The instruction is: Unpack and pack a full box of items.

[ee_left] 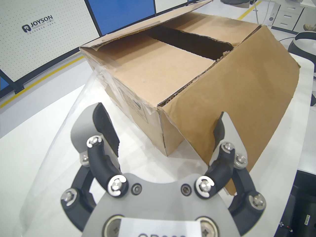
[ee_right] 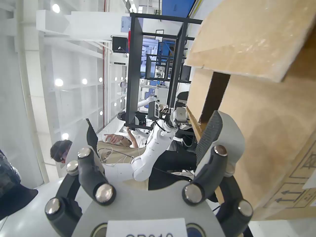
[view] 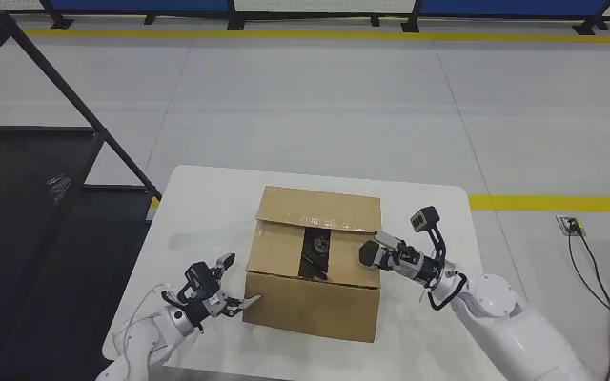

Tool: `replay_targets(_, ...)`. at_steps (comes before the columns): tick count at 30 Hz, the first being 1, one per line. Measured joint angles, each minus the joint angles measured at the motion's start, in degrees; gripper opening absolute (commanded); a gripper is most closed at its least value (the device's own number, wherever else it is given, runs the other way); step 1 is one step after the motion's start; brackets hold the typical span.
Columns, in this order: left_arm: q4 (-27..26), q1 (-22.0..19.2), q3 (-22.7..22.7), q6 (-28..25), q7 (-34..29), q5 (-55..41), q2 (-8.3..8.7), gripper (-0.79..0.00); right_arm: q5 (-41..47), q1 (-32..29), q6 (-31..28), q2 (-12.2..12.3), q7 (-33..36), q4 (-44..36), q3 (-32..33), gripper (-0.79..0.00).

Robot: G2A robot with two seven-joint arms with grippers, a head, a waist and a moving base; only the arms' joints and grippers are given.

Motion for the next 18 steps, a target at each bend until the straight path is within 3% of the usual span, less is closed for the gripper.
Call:
replay_targets(5,0.0,0.0,0.4,0.2,-0.1,-0.5,0.16,0.000,1.0,2.9,2.5,-1.7,-1.2,3.6,-1.2,0.000)
replay_targets(18,0.6,-0.3,1.5,0.6,0.5,-1.7,0.52,0.000,6.1,10.3,2.3,-5.8,-2.2,12.8,-2.0,0.000)
